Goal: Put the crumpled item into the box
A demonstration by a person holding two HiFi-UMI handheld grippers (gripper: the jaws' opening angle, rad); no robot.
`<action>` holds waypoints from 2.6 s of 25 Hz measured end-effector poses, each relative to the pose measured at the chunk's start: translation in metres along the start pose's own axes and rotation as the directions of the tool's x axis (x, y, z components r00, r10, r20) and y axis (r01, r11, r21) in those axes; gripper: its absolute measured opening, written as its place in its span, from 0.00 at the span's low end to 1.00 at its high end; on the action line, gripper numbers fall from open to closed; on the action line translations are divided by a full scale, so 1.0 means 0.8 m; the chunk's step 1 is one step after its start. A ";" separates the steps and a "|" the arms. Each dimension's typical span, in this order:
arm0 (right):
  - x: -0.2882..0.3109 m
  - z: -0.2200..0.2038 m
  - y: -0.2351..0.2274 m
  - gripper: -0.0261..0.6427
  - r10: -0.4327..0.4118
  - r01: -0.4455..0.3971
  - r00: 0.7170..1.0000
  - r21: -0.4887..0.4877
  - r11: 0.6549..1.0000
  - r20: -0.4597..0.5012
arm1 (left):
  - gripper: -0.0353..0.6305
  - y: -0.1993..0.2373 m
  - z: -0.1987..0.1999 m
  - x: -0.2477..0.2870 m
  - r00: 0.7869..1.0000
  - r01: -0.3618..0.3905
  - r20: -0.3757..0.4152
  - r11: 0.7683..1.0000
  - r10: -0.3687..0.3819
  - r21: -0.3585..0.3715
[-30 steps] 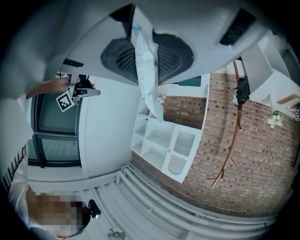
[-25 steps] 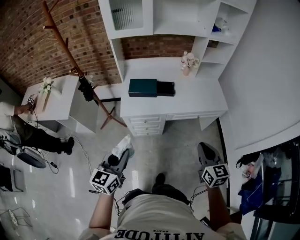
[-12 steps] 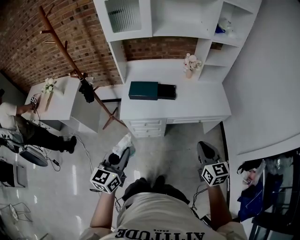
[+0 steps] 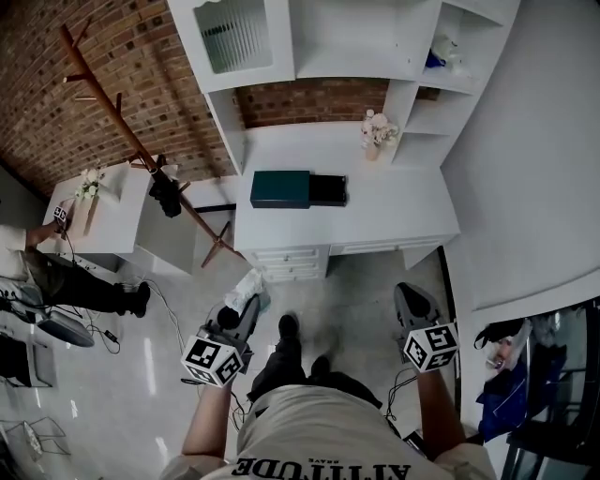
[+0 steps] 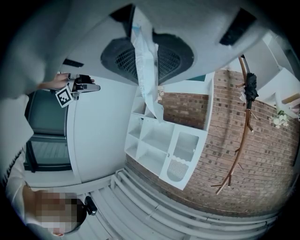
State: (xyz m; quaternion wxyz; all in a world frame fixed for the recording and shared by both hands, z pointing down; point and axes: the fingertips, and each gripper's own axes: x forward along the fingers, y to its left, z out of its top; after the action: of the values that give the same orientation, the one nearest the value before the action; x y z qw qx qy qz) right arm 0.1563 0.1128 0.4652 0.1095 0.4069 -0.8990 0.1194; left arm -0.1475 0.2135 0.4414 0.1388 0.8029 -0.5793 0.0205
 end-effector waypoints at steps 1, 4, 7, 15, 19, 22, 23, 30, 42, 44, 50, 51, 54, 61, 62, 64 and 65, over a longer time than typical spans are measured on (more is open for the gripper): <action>0.005 0.002 -0.002 0.09 -0.006 0.006 1.000 -0.001 1.000 0.000 | 0.16 0.006 0.001 0.006 1.000 0.005 0.000 1.000 -0.005 -0.001; 0.021 0.009 -0.006 0.09 -0.026 0.026 1.000 0.000 1.000 -0.004 | 0.16 0.022 0.004 0.026 1.000 0.026 -0.008 1.000 -0.026 -0.002; 0.042 0.015 -0.010 0.09 -0.045 0.045 0.999 0.002 0.999 -0.013 | 0.16 0.042 0.009 0.049 0.999 0.048 -0.018 0.999 -0.048 0.002; 0.113 0.036 -0.012 0.09 -0.105 0.106 0.994 0.016 0.994 -0.029 | 0.16 0.115 0.029 0.111 0.992 0.109 -0.061 0.993 -0.106 0.045; 0.146 0.046 -0.010 0.09 -0.145 0.146 0.989 0.026 0.989 -0.043 | 0.16 0.155 0.039 0.144 0.986 0.150 -0.080 0.988 -0.147 0.039; 0.166 0.052 -0.011 0.09 -0.175 0.177 0.983 0.028 0.984 -0.054 | 0.16 0.177 0.044 0.169 0.979 0.187 -0.091 0.982 -0.183 0.037; 0.173 0.054 -0.011 0.09 -0.183 0.185 0.981 0.027 0.982 -0.056 | 0.16 0.184 0.046 0.177 0.977 0.197 -0.094 0.980 -0.193 0.039; 0.209 0.071 -0.006 0.09 -0.232 0.234 0.971 0.021 0.972 -0.061 | 0.16 0.215 0.058 0.224 0.955 0.282 -0.109 0.958 -0.275 0.051; 0.219 0.071 -0.022 0.09 -0.273 0.277 0.960 0.059 0.959 -0.062 | 0.16 0.208 0.062 0.273 0.930 0.355 -0.131 0.932 -0.344 0.071; 0.223 0.070 -0.029 0.09 -0.269 0.273 0.961 0.064 0.960 -0.063 | 0.16 0.205 0.061 0.282 0.929 0.355 -0.136 0.932 -0.344 0.073; 0.243 0.062 -0.063 0.09 -0.238 0.243 0.969 0.070 0.968 -0.070 | 0.16 0.195 0.056 0.318 0.934 0.337 -0.158 0.937 -0.321 0.090; 0.248 0.060 -0.070 0.09 -0.230 0.235 0.971 0.073 0.969 -0.073 | 0.16 0.193 0.055 0.325 0.936 0.331 -0.162 0.939 -0.314 0.093; 0.263 0.056 -0.095 0.09 -0.203 0.209 0.976 0.077 0.975 -0.083 | 0.16 0.186 0.052 0.348 0.940 0.311 -0.178 0.945 -0.290 0.101; 0.297 0.049 -0.155 0.09 -0.123 0.134 0.985 0.089 0.987 -0.118 | 0.16 0.171 0.037 0.407 0.944 0.264 -0.239 0.955 -0.228 0.133; 0.301 0.048 -0.163 0.09 -0.112 0.124 0.986 0.090 0.988 -0.124 | 0.16 0.168 0.035 0.416 0.944 0.258 -0.247 0.956 -0.220 0.136; 0.309 0.044 -0.180 0.09 -0.091 0.104 0.987 0.091 0.990 -0.136 | 0.16 0.164 0.030 0.435 0.943 0.248 -0.266 0.956 -0.201 0.156; 0.314 0.041 -0.188 0.09 -0.079 0.093 0.987 0.093 0.991 -0.141 | 0.16 0.162 0.027 0.446 0.942 0.245 -0.277 0.954 -0.192 0.172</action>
State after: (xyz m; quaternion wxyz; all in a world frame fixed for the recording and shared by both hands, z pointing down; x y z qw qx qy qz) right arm 0.1052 -0.1709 0.5267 0.1558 0.4412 -0.8638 0.1870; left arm -0.1547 -0.1591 0.5156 0.1312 0.8629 -0.4583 0.1680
